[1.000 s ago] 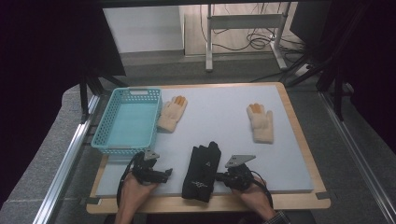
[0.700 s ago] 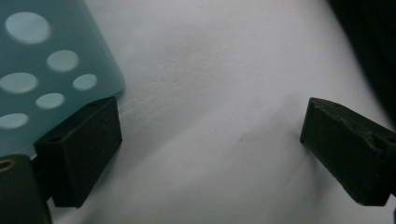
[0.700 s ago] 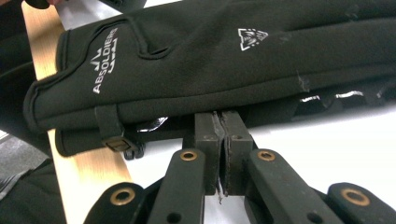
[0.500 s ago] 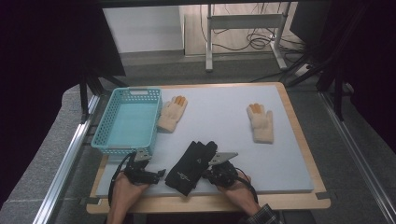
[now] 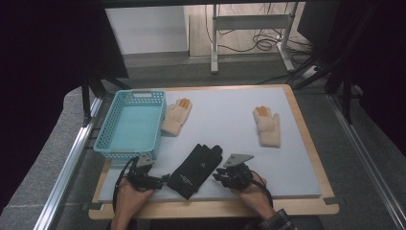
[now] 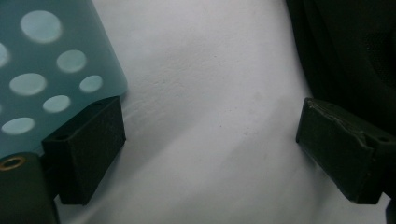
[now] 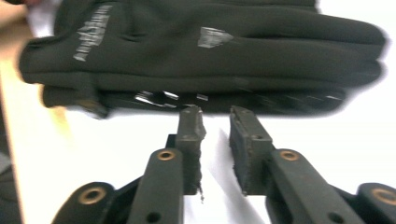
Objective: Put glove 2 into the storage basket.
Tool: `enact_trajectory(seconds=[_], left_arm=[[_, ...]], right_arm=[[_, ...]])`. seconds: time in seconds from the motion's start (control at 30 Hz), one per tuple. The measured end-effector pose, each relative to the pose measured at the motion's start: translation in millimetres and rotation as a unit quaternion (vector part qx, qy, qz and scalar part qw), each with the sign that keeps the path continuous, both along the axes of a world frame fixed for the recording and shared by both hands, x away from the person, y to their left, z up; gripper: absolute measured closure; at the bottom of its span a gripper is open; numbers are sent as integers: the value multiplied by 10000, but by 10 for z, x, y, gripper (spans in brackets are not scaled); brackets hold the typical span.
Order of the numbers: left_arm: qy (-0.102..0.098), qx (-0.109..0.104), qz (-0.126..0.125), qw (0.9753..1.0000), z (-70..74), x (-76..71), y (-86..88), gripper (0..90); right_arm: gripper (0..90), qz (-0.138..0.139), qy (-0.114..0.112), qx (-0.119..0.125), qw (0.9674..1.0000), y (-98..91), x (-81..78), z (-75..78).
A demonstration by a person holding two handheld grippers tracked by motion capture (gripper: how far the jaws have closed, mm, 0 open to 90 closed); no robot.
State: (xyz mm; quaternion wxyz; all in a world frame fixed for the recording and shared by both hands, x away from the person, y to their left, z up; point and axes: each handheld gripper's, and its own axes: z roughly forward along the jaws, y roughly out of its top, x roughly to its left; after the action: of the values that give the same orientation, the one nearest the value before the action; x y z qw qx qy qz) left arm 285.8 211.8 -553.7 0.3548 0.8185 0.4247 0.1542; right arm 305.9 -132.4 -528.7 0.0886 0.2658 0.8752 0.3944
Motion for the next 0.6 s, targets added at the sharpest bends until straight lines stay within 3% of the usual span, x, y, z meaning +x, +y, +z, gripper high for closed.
enact_trajectory(seconds=[0.2, 0.43, 0.6], left_arm=[[0, -7, 5, 10000, -2, -1, -1, 82], [-7, -7, 13, 10000, -3, -4, -1, 82], [2, -4, 18, 10000, -2, -4, 0, 82]], right_arm=[[557, -350, -215, -164, 9990, -287, 84, 52], [338, -1099, -444, -317, 9924, -749, 220, 77], [264, -1380, -439, -330, 9889, -951, 277, 63]])
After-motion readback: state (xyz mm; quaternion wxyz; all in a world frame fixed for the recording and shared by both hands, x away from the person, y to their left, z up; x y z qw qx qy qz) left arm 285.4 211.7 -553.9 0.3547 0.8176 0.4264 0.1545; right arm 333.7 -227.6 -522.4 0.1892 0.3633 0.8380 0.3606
